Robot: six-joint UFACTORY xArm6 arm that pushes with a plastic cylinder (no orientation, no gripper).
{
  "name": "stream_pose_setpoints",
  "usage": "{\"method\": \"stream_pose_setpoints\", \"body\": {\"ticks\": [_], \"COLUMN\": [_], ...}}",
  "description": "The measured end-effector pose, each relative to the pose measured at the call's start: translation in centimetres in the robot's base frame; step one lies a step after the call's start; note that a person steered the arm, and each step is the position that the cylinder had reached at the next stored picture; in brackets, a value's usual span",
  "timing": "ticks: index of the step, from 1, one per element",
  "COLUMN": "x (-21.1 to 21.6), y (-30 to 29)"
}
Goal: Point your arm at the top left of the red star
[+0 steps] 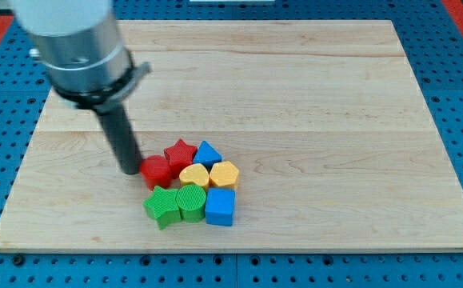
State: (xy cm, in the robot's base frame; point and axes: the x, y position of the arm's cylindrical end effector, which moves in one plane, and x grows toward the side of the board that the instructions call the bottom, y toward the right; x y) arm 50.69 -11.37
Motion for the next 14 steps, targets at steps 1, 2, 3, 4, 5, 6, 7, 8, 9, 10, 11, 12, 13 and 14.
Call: {"method": "stream_pose_setpoints", "body": {"ticks": [1,2,3,4,5,6,7,8,9,10,11,12,13,14], "x": [0.0,-2.1,-3.8,-5.1,-5.9,-10.9,-14.7,-17.5,-18.0,-18.0,-18.0,-18.0,-18.0,-18.0], "y": [0.6,-6.0,-8.2,-9.9,-10.7,-4.0,0.3,5.0,5.9,5.9,5.9,5.9,5.4,5.1]}}
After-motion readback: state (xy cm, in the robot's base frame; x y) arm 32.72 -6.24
